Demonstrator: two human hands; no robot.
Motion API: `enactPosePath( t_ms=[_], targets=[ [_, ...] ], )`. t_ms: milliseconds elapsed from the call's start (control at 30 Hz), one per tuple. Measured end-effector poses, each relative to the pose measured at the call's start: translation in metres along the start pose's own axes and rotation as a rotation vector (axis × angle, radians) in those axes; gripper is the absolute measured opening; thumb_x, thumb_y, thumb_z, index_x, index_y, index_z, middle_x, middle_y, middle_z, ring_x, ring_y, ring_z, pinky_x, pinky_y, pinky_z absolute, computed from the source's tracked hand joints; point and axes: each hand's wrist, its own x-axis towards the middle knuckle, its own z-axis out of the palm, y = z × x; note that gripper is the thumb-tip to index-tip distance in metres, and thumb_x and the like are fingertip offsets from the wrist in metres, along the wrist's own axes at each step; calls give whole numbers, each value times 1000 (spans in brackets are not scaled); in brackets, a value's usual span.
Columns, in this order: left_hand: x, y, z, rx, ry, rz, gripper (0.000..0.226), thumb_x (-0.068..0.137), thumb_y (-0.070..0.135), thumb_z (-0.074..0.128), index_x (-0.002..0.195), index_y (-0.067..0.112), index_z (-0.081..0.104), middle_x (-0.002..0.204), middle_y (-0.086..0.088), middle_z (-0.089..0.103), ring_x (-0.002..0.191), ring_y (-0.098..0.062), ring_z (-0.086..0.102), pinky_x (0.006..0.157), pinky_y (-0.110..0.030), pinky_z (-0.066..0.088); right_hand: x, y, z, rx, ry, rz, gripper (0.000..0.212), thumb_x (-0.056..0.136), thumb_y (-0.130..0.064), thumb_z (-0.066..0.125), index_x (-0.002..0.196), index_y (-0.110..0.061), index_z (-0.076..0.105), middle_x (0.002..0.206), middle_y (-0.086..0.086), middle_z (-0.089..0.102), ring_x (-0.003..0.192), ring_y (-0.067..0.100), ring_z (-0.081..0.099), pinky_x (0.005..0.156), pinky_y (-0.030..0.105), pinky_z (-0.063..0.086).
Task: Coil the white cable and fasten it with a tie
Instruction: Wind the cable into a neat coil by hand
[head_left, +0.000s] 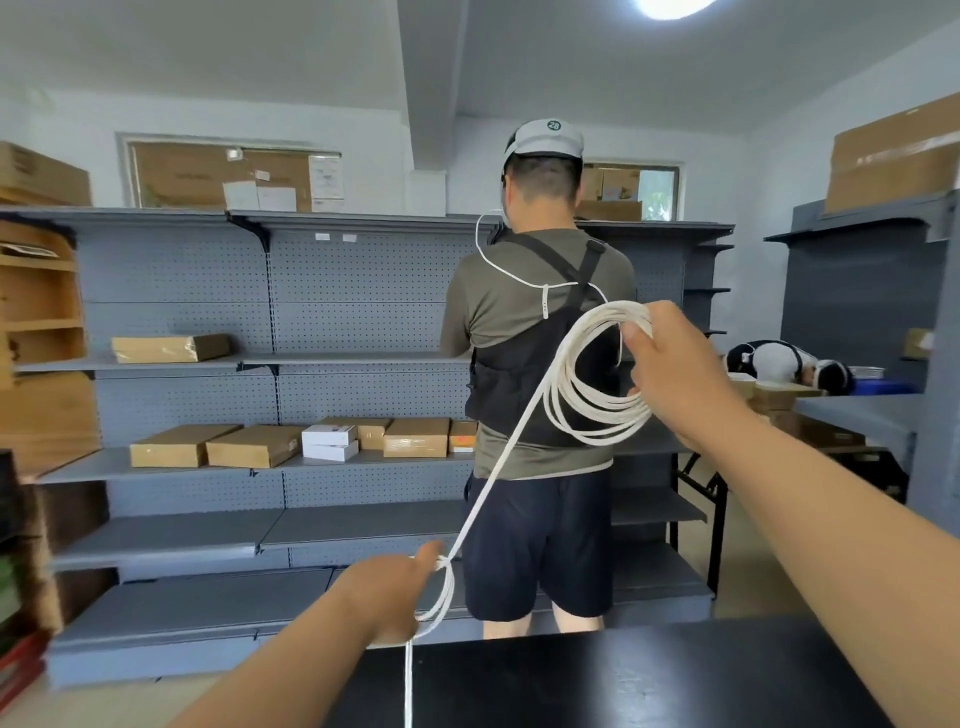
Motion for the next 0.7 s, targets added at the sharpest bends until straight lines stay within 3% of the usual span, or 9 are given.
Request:
enactPosePath(
  t_ms=[100,167,267,400,433,500,533,633,700],
  targets=[
    [3,3,-19,-215,-145,-36,108,79,12,61,145,30,-23,110,-8,64,93,-27,61,80,-37,49,-8,-12,4,-93,-77,-90,22,100,-24,36,105,-5,45,87,11,51,78,24,49,61,33,31],
    [3,7,-40,-285,-253,-48,113,78,12,65,144,31,-25,124,-12,59,100,-29,58,84,-37,46,-15,-17,6,-161,-164,-137,21,100,-23,37,105,-4,44,88,10,51,80,24,47,64,33,29],
    [-3,11,-72,-294,-352,-8,88,85,11,61,150,27,5,145,-11,41,125,-29,48,97,-36,43,-29,-21,11,-265,-301,-192,20,100,-24,37,104,-7,44,89,7,50,81,24,48,68,35,33],
    [-10,20,-87,-710,-293,-52,45,94,5,40,139,15,41,116,-20,65,89,-24,69,69,-23,55,-42,-24,19,-292,-427,-224,13,101,-25,35,95,-15,41,81,-1,44,70,13,43,63,31,30],
    [-10,21,-87,-720,-255,-57,41,95,6,40,135,13,45,114,-19,66,81,-20,69,67,-23,55,-43,-23,20,-293,-442,-227,13,101,-25,35,94,-15,41,79,-2,44,67,11,41,61,30,29],
    [-5,25,-84,-719,-135,-58,34,96,10,43,128,10,53,116,-12,66,84,-18,67,73,-25,54,-44,-22,22,-296,-458,-228,15,101,-25,35,95,-14,43,78,-3,43,66,9,40,59,27,29],
    [-4,28,-81,-807,-53,-23,31,97,14,42,123,8,58,115,-11,66,90,-20,66,79,-27,52,-45,-20,24,-309,-470,-233,15,101,-25,36,97,-13,45,80,-1,45,67,12,41,59,26,30],
    [-9,48,-73,-1472,-4,122,41,100,29,35,110,3,65,102,-16,71,93,-25,68,94,-35,49,-48,-14,30,-335,-483,-237,14,101,-23,37,97,-12,46,86,4,49,74,21,48,65,31,35],
    [-13,56,-70,-1684,-38,207,51,101,37,27,103,4,66,86,-17,70,81,-25,68,85,-34,53,-49,-11,32,-315,-465,-212,11,101,-24,36,94,-17,43,85,0,47,77,19,51,66,29,37]
  ],
)
